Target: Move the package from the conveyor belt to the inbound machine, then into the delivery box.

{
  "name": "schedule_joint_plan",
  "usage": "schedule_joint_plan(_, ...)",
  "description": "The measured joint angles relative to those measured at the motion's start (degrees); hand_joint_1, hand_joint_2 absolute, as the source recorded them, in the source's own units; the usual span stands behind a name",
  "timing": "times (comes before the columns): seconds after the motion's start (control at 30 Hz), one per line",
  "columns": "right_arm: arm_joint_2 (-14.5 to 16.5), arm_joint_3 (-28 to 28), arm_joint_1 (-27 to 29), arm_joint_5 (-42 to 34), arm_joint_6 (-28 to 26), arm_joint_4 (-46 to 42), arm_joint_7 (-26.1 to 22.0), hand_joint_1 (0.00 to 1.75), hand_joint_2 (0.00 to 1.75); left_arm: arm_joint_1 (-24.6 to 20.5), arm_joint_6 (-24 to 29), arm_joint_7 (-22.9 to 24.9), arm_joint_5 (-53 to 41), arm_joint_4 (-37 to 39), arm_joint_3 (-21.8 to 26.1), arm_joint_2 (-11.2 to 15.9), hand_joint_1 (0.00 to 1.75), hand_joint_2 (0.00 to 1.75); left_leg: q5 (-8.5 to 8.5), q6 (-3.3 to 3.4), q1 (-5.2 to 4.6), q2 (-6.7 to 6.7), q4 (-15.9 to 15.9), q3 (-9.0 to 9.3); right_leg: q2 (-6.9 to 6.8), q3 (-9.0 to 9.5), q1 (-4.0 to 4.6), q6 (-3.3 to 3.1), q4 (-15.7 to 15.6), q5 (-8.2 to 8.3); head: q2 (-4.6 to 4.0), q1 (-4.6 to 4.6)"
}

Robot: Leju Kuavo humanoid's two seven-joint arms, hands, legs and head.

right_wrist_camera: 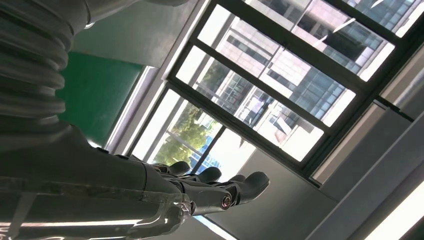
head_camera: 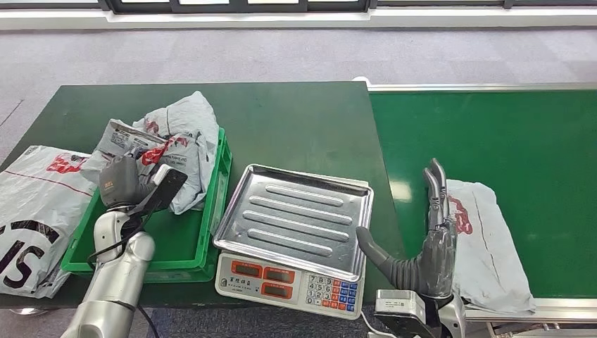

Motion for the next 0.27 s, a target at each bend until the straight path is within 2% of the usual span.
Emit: schedule_joint_plan(0.27,-0.34,-0.48,-0.20,0.63,-1.31,-0.02,-0.02,0.00,1.75,1.55,0.10,-0.37,1.11,-3.64,1.99,-0.99,0.00,0.00,0.00,0.00,0.01,0.02,0.00,0.02,0.01,0.00,0.01,0.00,0.00,0.00,0.00,-0.01)
